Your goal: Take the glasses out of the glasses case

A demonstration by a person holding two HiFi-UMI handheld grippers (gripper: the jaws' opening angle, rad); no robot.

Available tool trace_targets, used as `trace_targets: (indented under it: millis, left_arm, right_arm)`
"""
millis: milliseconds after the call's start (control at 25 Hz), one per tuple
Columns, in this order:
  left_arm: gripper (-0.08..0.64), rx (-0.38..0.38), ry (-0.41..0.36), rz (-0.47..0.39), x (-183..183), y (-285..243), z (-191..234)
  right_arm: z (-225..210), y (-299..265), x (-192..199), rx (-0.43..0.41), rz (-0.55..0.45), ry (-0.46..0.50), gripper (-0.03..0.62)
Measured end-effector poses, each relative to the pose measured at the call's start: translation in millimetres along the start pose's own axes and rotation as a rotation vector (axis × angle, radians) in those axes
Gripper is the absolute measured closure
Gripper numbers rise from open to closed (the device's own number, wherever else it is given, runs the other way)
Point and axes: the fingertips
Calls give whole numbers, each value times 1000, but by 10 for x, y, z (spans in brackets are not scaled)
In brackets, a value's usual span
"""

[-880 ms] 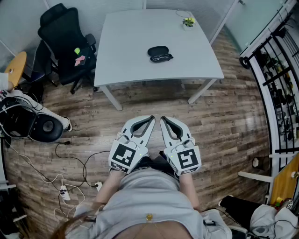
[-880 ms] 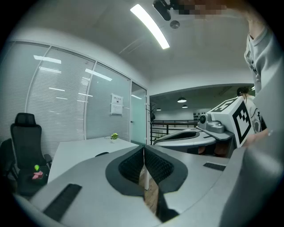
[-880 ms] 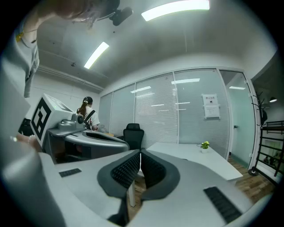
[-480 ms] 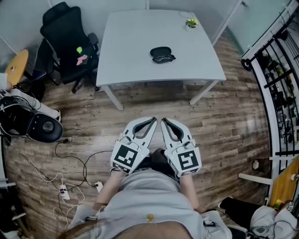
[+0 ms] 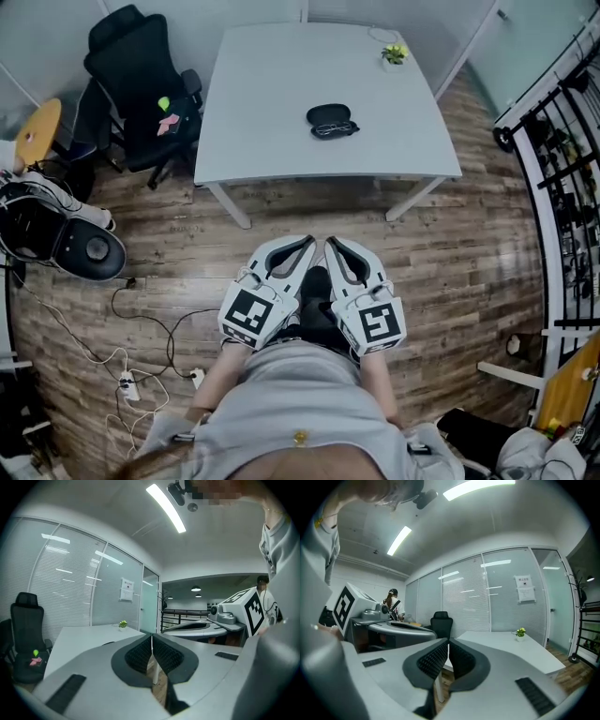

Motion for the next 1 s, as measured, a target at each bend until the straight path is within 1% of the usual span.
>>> trace_targets:
  millis: [200, 520, 680, 1000]
  left_arm:
    - [531, -15, -14, 3, -116, -390, 297]
    - [529, -33, -32, 10, -395, -1071, 749]
    - [531, -49, -16, 13, -459, -1362, 932]
    - [529, -73, 6, 10, -536, -1896, 1214]
  right_arm:
    - [-310, -392, -64, -41, -20, 2, 572]
    - [-969, -969, -249, -63, -28, 25, 572]
    - [-1232, -1194, -303, -82, -15, 13, 572]
    - [-1714, -1556, -310, -119, 11, 42, 572]
Point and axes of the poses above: the fingertips, and each gripper's own axes: y backward along the fingers, z to its left, x out of its underside, and after that the axes turned 1 degree about z, right-handed
